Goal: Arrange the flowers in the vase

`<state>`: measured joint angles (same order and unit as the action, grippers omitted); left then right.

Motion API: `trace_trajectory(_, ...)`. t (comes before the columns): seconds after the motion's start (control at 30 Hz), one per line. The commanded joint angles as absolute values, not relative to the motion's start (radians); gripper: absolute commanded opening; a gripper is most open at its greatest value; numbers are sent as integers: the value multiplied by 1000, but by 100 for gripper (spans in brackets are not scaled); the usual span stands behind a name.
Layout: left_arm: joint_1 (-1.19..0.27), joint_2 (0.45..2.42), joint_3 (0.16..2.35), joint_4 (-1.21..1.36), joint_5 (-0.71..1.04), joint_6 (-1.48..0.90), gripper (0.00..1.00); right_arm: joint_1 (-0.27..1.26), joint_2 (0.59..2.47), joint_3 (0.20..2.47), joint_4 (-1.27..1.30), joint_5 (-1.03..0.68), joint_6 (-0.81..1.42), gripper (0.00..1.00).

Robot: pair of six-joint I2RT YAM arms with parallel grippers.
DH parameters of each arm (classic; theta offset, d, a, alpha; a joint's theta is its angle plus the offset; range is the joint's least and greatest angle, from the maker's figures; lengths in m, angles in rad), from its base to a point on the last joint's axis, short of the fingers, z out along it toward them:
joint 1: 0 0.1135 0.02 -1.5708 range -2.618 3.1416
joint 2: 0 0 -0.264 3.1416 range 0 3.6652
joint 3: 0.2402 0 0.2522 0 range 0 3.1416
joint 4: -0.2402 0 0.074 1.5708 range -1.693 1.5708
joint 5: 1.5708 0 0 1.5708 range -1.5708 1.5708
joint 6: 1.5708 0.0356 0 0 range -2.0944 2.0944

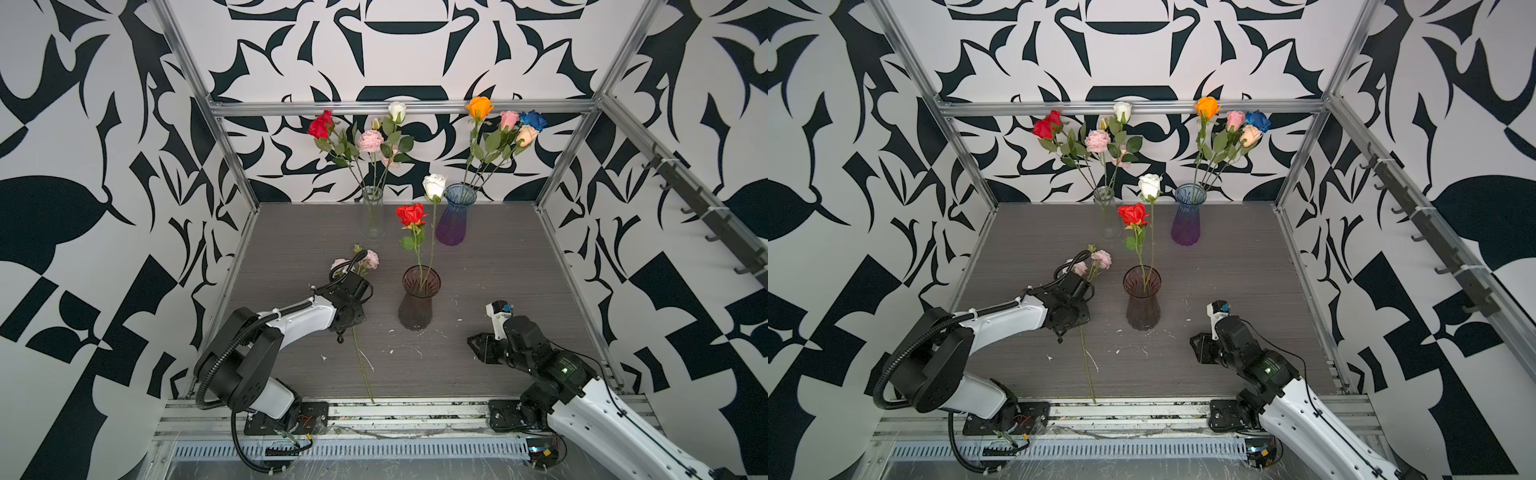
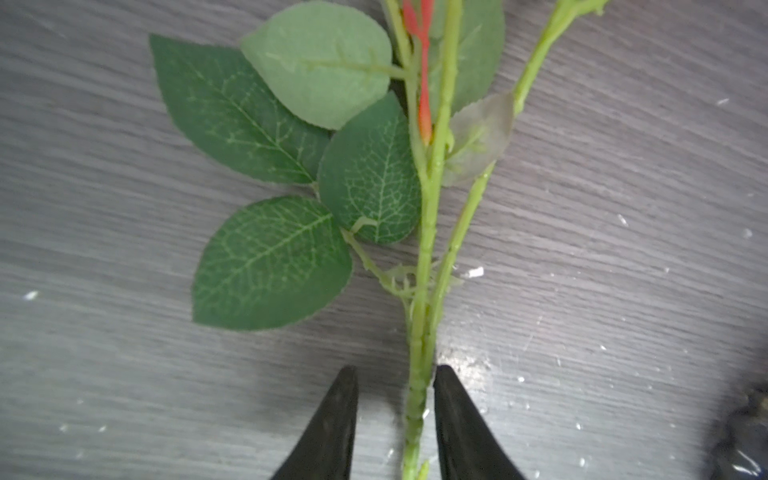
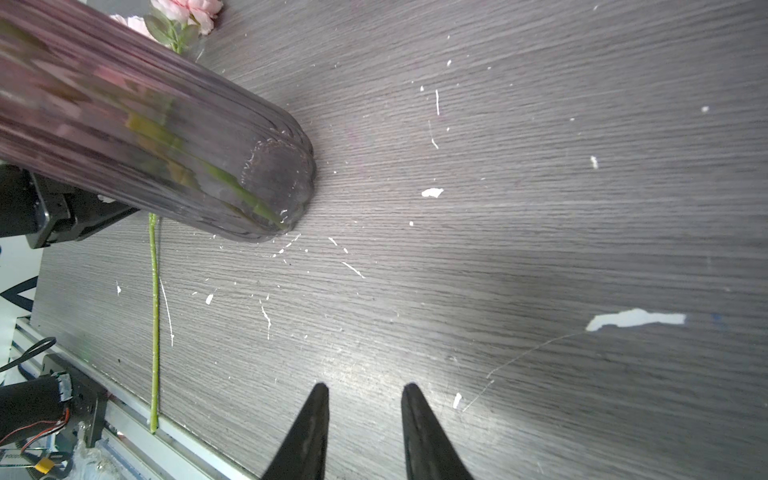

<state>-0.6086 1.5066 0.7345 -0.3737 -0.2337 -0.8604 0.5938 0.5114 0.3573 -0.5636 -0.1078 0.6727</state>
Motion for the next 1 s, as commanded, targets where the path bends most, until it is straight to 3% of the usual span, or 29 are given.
trace_trajectory(0.0,-596,1529,716,-393,-217,-846,33,600,512,358,-540,-97,656,33)
trace_trajectory(0.4,-574,1619,811,-515,-232,-767,28,600,517,359,-538,-96,655,33)
trace_trajectory(0.7,-574,1680,834,-541,-233,-773,30,600,517,360,-540,-98,656,33)
trace_trajectory(0.83,-574,1664,813,-513,-217,-785,18,600,515,360,-540,-97,655,33)
trace_trajectory(0.97,-573,1621,801,-500,-213,-806,11,600,514,359,-540,-97,655,33)
